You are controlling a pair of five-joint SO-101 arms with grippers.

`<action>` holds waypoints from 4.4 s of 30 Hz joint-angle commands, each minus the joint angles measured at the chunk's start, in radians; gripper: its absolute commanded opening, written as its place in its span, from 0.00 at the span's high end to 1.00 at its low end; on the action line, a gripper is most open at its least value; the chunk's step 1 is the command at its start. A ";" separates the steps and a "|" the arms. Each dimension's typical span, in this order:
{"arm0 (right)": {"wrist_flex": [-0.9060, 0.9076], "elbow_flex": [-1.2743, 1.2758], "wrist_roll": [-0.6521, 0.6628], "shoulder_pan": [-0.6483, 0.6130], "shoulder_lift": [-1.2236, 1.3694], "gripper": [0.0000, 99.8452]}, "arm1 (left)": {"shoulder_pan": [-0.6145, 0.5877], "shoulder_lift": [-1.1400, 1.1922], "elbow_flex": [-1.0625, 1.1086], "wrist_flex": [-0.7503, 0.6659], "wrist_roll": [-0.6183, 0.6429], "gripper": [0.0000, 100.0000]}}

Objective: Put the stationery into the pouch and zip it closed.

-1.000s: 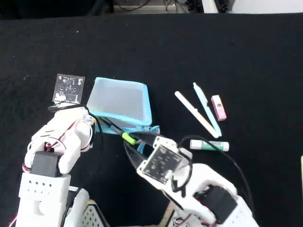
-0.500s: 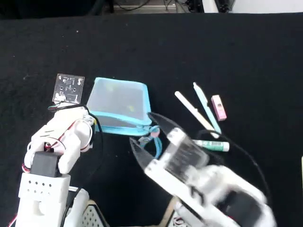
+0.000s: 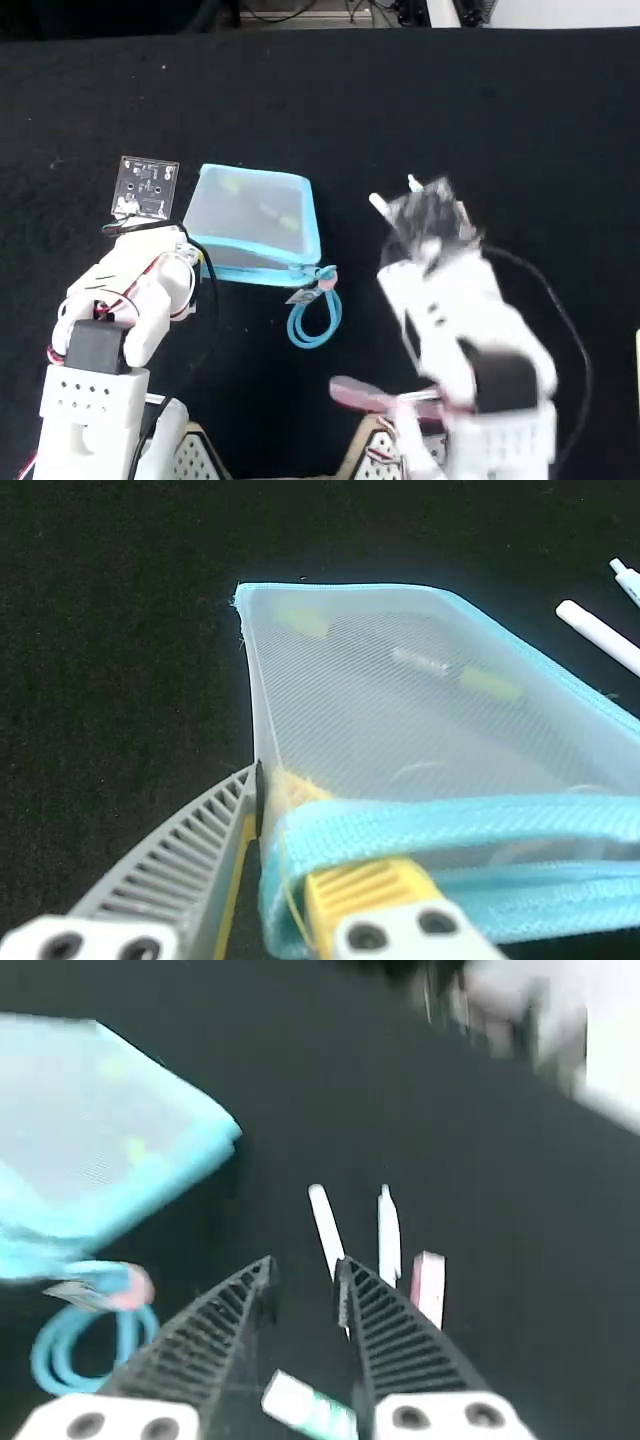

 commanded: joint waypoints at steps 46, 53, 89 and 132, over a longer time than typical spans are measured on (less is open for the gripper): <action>0.066 -0.260 0.733 0.511 1.049 0.84 | 0.001 -0.009 -0.013 -0.021 0.009 0.97; 0.104 -0.246 1.010 0.500 1.049 0.83 | 0.001 -0.009 -0.013 -0.021 0.009 0.97; -0.310 0.073 1.142 0.150 1.053 0.84 | 0.001 -0.009 -0.012 -0.017 0.009 0.97; -0.083 -0.604 0.133 0.787 1.475 0.89 | 0.001 -0.009 -0.013 -0.015 0.008 0.97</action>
